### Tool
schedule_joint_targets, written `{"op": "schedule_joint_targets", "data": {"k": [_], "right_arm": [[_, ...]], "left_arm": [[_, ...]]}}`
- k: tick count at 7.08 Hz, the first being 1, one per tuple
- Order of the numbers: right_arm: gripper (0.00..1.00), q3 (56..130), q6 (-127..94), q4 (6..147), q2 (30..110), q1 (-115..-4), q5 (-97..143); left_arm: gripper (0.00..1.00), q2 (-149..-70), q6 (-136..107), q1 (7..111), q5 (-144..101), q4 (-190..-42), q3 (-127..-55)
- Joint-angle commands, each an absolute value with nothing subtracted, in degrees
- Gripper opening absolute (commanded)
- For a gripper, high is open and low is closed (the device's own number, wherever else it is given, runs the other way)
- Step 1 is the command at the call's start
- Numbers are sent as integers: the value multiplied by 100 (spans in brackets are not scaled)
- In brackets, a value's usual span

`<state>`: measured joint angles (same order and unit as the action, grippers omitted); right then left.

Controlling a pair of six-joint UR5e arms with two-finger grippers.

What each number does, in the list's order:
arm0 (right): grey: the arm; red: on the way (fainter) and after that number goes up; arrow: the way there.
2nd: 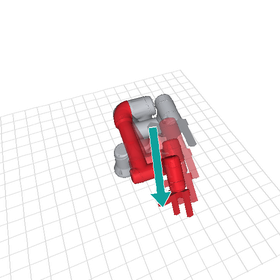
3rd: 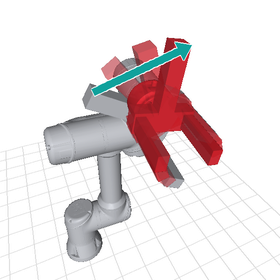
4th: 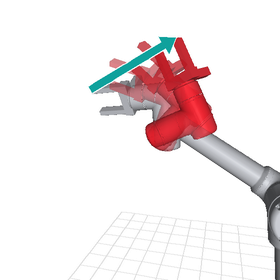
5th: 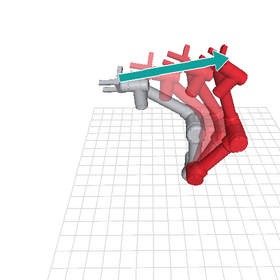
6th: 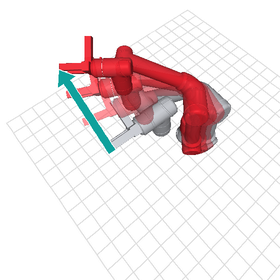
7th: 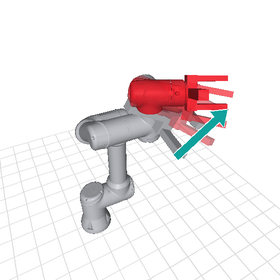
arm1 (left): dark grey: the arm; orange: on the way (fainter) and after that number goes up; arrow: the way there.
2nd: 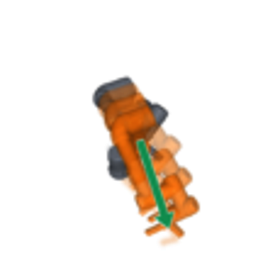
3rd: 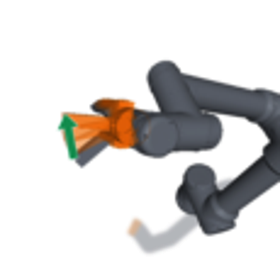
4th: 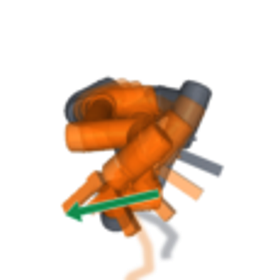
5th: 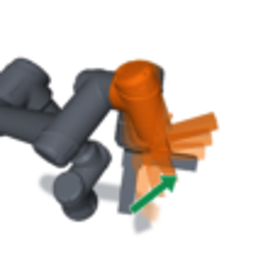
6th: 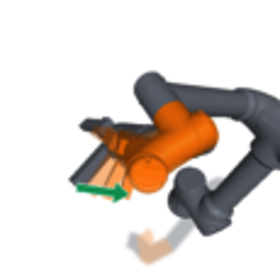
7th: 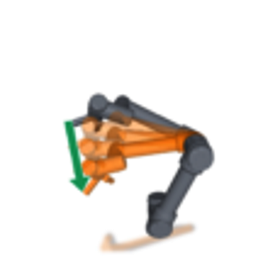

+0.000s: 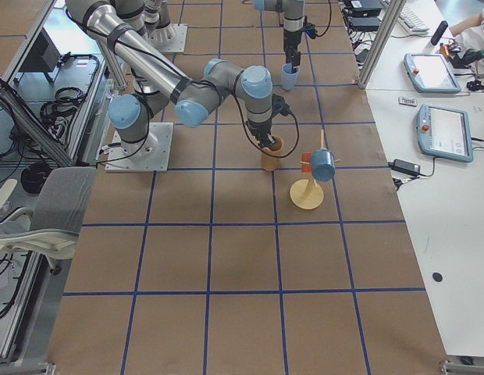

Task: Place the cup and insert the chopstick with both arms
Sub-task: 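Release the blue cup and withdraw the left gripper while the right gripper lifts the chopstick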

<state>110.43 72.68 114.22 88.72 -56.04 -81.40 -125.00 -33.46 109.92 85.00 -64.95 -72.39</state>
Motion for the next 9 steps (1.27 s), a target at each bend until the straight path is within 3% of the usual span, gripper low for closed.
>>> {"op": "schedule_joint_targets", "data": {"k": [1, 3, 4, 7, 9], "right_arm": [[0, 10969, 7242, 11224, 8894, -5625, -8060], [0, 10341, 6970, 10571, 9052, -5878, -8085], [0, 9527, 6578, 9555, 9070, -6036, -8243], [0, 7879, 5507, 7686, 9027, -6888, -9096], [0, 7770, 3868, 7847, 8572, -7992, -9018]], "left_arm": [[100, -12018, -2738, 10803, 8482, -7361, -7058], [100, -11114, -2541, 10784, 8516, -7810, -7302], [95, -10648, -2331, 10775, 8551, -7866, -7739], [100, -9372, -2137, 10530, 8665, -7849, -9199], [100, -8941, -438, 10006, 8692, -8801, -9194]]}}
